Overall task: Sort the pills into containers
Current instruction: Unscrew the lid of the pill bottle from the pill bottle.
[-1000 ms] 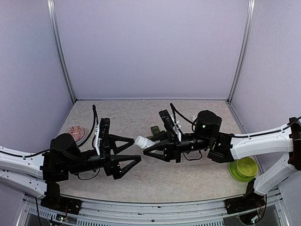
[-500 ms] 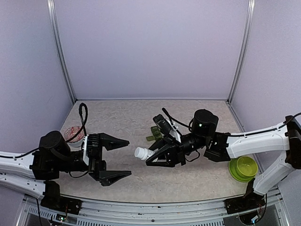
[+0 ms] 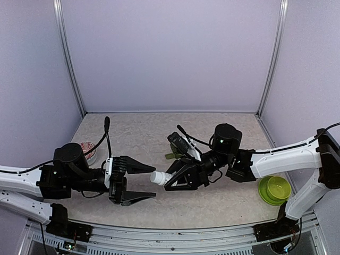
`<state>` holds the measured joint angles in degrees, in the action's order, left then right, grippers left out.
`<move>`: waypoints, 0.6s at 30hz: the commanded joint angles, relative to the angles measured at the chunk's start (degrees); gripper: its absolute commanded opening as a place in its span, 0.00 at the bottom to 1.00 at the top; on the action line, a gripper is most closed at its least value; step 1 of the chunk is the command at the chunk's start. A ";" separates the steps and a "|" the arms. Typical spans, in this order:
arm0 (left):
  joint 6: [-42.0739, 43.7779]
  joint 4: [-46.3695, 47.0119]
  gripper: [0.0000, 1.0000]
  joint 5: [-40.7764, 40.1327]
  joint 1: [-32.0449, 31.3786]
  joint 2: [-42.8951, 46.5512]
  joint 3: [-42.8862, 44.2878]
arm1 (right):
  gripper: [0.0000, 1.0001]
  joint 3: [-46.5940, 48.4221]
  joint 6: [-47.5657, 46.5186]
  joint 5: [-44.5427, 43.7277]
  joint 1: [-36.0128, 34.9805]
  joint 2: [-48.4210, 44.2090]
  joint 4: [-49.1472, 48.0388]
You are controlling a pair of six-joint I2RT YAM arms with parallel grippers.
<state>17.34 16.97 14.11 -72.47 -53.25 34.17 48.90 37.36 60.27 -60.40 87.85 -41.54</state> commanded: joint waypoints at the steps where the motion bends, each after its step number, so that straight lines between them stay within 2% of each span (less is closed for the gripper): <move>1: 0.73 -0.25 0.60 0.93 -0.31 -0.24 0.85 | 0.14 0.40 0.65 1.84 -0.68 0.49 -1.67; 3: 0.73 -0.49 0.54 0.78 -0.26 -0.36 0.98 | 0.14 0.57 0.25 1.89 -0.68 0.76 -1.17; 9: 0.20 -0.49 0.43 -0.29 -0.28 -0.74 1.45 | 0.14 0.68 -0.09 1.76 -0.68 1.06 -0.93; 12: -0.34 -0.70 0.34 -0.65 -0.31 -1.49 1.99 | 0.14 0.75 -0.95 1.13 -0.68 0.75 0.14; 15: -1.37 -0.98 0.16 -0.83 -0.28 -2.84 2.74 | 0.14 0.89 -2.29 0.26 -0.68 0.27 1.78; 18: -2.50 -0.90 0.12 -0.90 -0.31 -4.09 3.30 | 0.14 1.14 -4.46 -1.15 -0.68 -0.28 4.73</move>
<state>16.86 16.27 13.41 -72.47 -54.96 35.18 48.90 35.86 62.81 -60.55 88.42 -40.07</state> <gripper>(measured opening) 0.174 0.322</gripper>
